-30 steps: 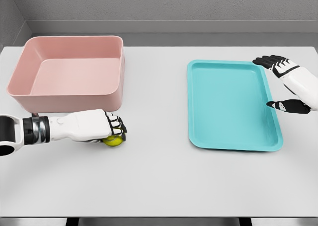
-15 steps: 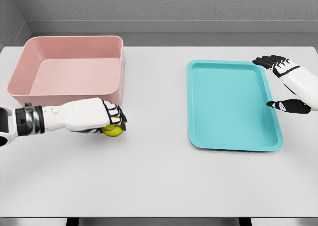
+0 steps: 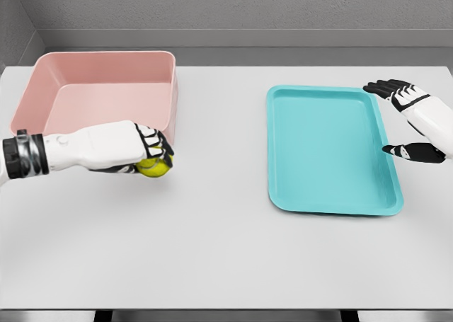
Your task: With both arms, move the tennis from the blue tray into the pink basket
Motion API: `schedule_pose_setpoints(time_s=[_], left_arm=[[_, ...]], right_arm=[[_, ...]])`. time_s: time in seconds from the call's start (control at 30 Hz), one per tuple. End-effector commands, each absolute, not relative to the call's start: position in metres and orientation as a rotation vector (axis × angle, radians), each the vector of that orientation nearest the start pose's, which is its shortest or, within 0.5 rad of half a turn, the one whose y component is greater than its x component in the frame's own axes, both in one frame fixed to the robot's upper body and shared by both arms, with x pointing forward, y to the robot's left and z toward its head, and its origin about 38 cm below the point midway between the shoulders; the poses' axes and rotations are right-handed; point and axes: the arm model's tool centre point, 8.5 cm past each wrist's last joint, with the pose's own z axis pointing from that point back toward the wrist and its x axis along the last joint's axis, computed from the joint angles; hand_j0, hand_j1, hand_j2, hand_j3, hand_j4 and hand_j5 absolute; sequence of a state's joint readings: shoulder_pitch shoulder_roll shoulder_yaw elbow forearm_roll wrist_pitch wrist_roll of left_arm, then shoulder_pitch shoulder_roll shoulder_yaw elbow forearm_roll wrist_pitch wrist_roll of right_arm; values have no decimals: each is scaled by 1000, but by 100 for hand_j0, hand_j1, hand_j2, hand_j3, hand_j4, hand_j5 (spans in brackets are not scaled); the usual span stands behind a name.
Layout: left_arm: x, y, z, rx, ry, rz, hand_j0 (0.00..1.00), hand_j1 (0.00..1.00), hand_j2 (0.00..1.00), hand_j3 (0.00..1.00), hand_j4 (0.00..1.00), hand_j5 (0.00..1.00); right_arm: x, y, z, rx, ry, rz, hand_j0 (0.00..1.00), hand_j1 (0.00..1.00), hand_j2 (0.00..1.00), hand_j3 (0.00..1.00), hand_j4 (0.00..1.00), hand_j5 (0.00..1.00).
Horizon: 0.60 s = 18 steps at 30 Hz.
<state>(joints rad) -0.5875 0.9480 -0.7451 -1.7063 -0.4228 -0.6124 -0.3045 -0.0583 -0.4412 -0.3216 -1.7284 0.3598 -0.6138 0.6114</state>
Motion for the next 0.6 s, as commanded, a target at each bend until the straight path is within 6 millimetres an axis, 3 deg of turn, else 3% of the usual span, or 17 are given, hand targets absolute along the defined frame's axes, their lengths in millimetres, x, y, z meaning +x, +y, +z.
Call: schedule_pose_setpoints(time_s=[0.0, 0.57], left_arm=[[376, 267, 220, -406, 2067, 2820, 50, 50, 50, 50, 50, 50], [401, 285, 246, -556, 2122, 2792, 50, 50, 50, 50, 50, 50]], right_arm=[[344, -372, 220, -596, -1796, 1374, 100, 100, 100, 100, 100, 100], [343, -372, 219, -593, -1794, 1372, 100, 100, 100, 100, 100, 100]])
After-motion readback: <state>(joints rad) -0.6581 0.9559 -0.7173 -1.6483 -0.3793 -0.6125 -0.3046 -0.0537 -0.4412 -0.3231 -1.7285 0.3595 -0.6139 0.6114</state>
